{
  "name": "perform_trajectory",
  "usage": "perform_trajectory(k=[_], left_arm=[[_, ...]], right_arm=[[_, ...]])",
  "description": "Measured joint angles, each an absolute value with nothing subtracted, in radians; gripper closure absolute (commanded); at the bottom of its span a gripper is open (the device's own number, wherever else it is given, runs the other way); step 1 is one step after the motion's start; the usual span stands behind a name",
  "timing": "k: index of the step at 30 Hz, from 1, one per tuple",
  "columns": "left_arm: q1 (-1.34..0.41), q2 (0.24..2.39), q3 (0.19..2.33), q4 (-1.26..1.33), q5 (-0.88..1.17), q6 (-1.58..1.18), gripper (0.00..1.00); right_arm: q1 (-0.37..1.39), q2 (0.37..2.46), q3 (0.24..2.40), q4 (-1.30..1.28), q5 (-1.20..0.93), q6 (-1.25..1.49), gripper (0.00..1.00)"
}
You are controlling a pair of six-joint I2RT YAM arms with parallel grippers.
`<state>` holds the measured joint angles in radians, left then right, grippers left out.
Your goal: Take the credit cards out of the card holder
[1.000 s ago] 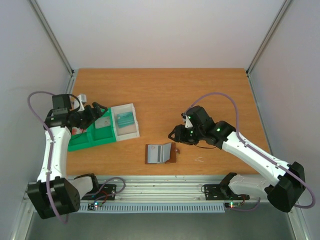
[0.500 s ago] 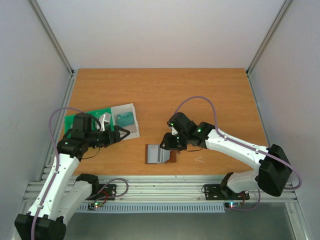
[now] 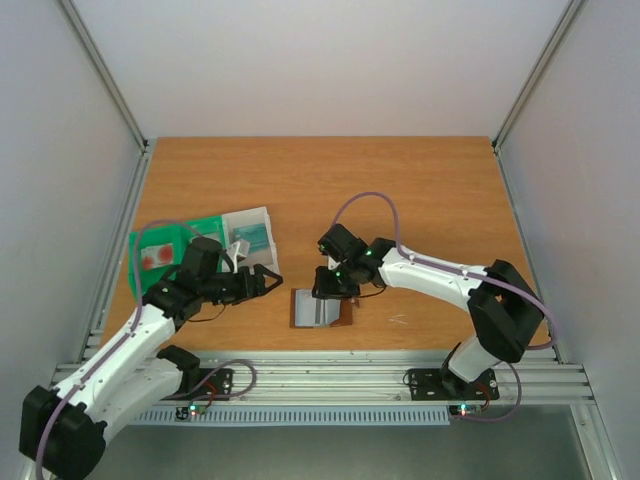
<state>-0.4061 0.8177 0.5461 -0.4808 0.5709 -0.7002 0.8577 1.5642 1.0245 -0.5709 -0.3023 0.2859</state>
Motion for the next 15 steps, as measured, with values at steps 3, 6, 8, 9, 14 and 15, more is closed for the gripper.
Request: perform_trajectory(k=[3, 6, 8, 9, 14, 15], left_arm=[[-0.447, 0.855, 0.534, -0.429, 0.530, -0.727, 0.19], [-0.471, 0.892, 0.533, -0.385, 0.508, -0.736, 0.20], [-0.485, 0.917, 0.533, -0.364, 0.499, -0.737, 0.21], [-0.493, 0.929, 0.533, -0.354, 0.493, -0.737, 0.22], [-0.514, 0.969, 0.507, -0.311, 0.475, -0.756, 0.29], [-0.514, 0.971, 0.493, -0.296, 0.474, -0.760, 0.29]], right_arm=[[0.858, 1.600, 1.024, -0.563, -0.300, 0.278, 0.73], [0.858, 1.620, 1.010, -0.540, -0.299, 0.278, 0.74], [0.858, 1.622, 0.985, -0.519, -0.299, 0.278, 0.76], [0.858, 1.622, 0.972, -0.511, -0.299, 0.278, 0.77], [0.858, 1.622, 0.880, -0.448, -0.281, 0.278, 0.81], [0.857, 1.622, 0.859, -0.430, -0.279, 0.278, 0.81]])
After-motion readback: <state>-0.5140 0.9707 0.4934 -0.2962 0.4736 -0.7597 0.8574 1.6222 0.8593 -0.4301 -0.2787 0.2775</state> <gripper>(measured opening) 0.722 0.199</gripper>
